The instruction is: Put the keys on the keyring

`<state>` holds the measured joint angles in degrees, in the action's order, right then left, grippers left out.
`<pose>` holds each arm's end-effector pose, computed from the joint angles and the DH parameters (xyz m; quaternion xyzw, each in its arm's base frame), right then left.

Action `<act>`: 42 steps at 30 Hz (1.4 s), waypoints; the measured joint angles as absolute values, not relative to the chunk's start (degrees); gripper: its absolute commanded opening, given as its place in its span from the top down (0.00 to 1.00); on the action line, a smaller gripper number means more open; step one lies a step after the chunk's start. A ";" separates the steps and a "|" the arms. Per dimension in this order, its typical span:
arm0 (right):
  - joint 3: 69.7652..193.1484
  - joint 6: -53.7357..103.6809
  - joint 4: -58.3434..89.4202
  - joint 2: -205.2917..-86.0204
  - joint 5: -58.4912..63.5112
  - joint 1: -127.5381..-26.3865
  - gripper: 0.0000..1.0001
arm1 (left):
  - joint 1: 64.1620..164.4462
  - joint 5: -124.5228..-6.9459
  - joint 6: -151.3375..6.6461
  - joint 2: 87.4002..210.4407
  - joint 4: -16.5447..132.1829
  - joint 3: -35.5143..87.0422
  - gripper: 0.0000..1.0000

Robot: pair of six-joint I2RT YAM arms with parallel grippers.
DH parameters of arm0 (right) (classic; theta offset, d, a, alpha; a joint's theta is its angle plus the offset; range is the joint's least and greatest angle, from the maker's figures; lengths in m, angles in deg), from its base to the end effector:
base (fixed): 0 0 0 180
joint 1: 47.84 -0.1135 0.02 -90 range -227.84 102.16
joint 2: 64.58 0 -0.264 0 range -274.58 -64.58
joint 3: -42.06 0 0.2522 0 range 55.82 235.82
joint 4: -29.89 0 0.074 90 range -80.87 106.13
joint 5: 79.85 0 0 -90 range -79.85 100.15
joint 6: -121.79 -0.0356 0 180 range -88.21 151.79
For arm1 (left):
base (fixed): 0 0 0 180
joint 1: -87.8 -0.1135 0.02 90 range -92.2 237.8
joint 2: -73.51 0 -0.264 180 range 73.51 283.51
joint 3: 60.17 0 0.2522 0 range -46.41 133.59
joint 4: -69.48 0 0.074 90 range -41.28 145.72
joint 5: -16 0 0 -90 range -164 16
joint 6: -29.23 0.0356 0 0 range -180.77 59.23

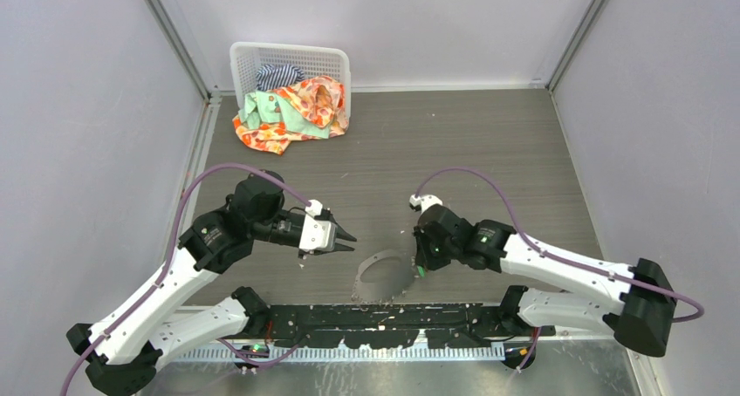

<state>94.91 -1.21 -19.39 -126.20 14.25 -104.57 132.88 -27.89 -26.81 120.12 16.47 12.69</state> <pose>0.1128 0.1673 0.2144 -0.1879 0.9423 0.1697 0.2192 0.0898 -0.1264 0.3725 0.6570 0.4738 -0.3786 0.4478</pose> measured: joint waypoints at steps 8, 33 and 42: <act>106.45 10.12 -20.38 -118.35 8.78 -104.43 0.99 | 132.88 -28.02 -31.99 119.73 20.36 10.74 0.83; 129.54 19.27 -23.26 -123.18 -9.62 -104.39 0.99 | 132.84 -27.41 -37.61 122.09 30.35 8.20 0.65; 131.76 19.14 -23.46 -125.37 -11.06 -104.39 0.99 | 132.80 -25.94 -44.62 122.22 34.94 8.05 0.65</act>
<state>131.76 19.14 -23.46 -125.37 -11.06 -104.39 132.80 -25.94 -44.62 122.22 34.94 8.05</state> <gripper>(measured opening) 0.029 0.349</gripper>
